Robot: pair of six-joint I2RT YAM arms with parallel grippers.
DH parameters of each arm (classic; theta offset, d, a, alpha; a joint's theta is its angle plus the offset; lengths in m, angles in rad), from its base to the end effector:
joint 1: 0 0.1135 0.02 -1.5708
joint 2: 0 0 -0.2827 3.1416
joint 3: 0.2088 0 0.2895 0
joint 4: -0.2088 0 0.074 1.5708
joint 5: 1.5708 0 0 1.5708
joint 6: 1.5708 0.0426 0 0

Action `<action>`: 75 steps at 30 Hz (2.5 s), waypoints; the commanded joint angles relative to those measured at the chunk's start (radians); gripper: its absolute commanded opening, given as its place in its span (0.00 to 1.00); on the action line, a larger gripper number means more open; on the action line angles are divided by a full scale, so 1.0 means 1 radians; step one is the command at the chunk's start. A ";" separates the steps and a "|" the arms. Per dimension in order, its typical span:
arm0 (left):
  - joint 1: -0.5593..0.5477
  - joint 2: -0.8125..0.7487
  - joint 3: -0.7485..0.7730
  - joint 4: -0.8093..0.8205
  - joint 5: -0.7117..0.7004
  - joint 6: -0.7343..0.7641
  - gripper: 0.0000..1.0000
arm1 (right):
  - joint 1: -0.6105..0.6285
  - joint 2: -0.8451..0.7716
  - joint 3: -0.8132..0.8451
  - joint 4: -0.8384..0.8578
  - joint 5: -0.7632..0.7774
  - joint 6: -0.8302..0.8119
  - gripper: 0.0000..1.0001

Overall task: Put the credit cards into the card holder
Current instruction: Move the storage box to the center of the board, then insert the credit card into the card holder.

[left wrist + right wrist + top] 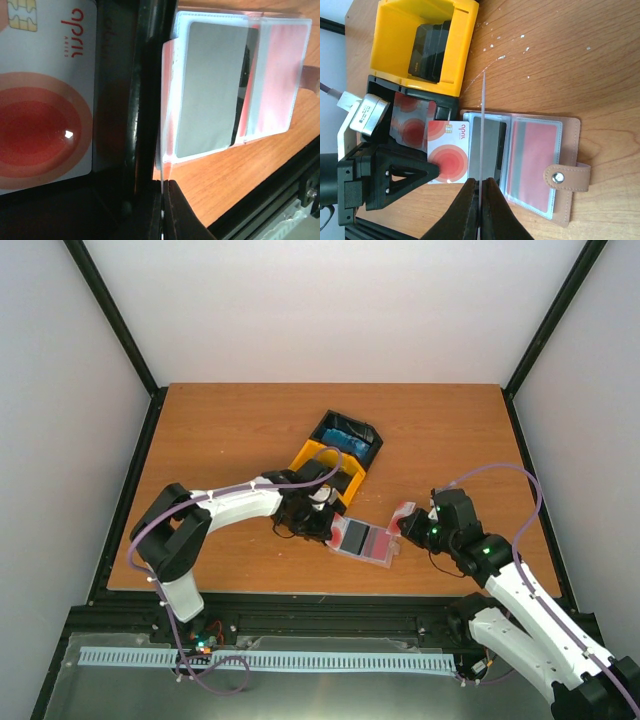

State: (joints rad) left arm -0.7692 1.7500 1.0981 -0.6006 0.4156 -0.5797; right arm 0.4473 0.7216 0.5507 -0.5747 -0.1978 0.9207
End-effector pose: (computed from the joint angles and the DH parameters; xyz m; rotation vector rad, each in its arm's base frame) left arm 0.2519 -0.2678 0.1603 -0.3879 -3.0002 0.8010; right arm 0.1606 0.0863 0.2327 0.4767 2.4354 0.8764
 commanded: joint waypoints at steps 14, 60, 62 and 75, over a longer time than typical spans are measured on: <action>0.101 -0.106 -0.001 -0.056 -0.012 0.147 0.01 | -0.005 0.031 -0.017 0.035 -0.039 -0.004 0.03; 0.056 -0.005 -0.041 0.222 0.365 0.172 0.01 | 0.090 0.274 -0.112 0.237 -0.124 -0.020 0.03; 0.053 0.018 -0.035 0.227 0.366 0.176 0.01 | 0.113 0.288 -0.114 0.229 -0.079 -0.010 0.03; 0.048 0.107 -0.044 0.277 0.353 0.162 0.01 | 0.146 0.313 -0.151 0.147 0.060 0.046 0.03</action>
State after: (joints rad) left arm -0.7128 1.8343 1.0313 -0.3698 0.7593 -0.4194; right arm 0.5854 1.0306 0.4194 -0.3943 -0.1974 0.9401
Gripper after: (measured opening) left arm 0.009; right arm 0.029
